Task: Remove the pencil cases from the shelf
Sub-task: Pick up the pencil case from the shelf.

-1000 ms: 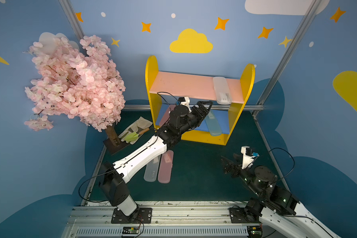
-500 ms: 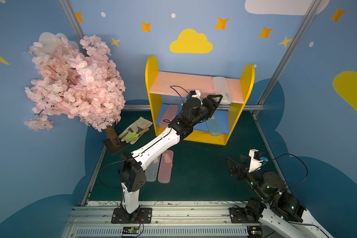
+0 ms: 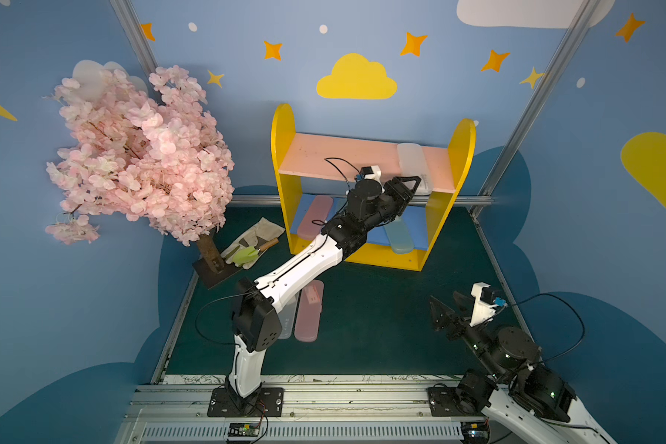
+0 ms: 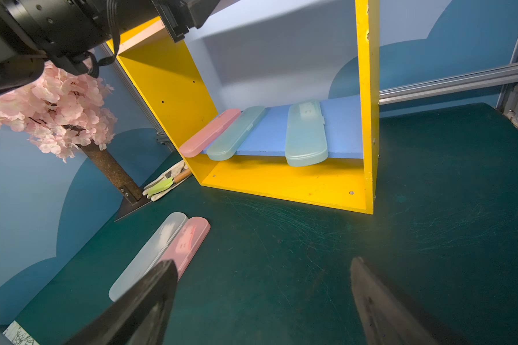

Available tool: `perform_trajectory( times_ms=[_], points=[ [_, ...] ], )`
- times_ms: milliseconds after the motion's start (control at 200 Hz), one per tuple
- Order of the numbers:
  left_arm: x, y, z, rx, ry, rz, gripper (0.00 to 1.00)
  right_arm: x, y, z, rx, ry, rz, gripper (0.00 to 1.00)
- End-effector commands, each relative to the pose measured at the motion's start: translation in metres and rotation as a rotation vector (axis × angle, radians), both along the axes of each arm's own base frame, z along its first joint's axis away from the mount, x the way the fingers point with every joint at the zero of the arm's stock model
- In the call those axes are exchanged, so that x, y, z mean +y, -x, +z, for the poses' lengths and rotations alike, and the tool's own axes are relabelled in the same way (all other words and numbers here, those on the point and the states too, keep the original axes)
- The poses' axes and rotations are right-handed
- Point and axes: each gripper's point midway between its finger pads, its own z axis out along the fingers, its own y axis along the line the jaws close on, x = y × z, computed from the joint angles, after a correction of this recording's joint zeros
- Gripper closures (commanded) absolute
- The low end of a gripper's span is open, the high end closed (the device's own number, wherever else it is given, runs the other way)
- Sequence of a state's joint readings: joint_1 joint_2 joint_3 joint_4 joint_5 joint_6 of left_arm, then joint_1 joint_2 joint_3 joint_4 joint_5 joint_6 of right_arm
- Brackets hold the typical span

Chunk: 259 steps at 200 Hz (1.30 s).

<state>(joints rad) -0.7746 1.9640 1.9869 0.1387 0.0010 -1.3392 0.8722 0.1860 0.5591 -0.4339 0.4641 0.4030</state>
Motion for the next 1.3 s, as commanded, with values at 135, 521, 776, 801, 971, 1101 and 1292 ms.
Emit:
perform_trajectory(
  times_ms=[135,521,776,801,971,1101,1292],
  points=[
    [-0.009,-0.007,0.003,-0.016,-0.006,-0.009,0.51,-0.006,0.0,-0.005,-0.002,0.026,-0.021,0.06],
    [-0.013,-0.011,0.0,-0.013,-0.012,-0.01,0.59,-0.013,0.004,-0.003,-0.015,0.016,-0.031,0.06],
    [-0.015,-0.014,-0.002,-0.011,-0.01,-0.018,0.69,-0.014,0.004,-0.003,-0.018,0.02,-0.033,0.06],
    [-0.015,-0.014,0.0,-0.014,-0.008,-0.019,0.72,-0.015,0.005,-0.002,-0.021,0.019,-0.035,0.06],
    [-0.015,-0.012,0.005,-0.032,-0.006,-0.042,0.85,-0.016,0.005,-0.001,-0.026,0.019,-0.037,0.07],
    [-0.011,-0.002,0.018,-0.072,-0.003,-0.076,0.89,-0.016,0.005,0.0,-0.026,0.024,-0.034,0.08],
    [0.002,0.026,0.04,-0.156,0.013,-0.146,0.94,-0.011,0.006,0.008,-0.032,0.013,-0.01,0.08]
  ],
)
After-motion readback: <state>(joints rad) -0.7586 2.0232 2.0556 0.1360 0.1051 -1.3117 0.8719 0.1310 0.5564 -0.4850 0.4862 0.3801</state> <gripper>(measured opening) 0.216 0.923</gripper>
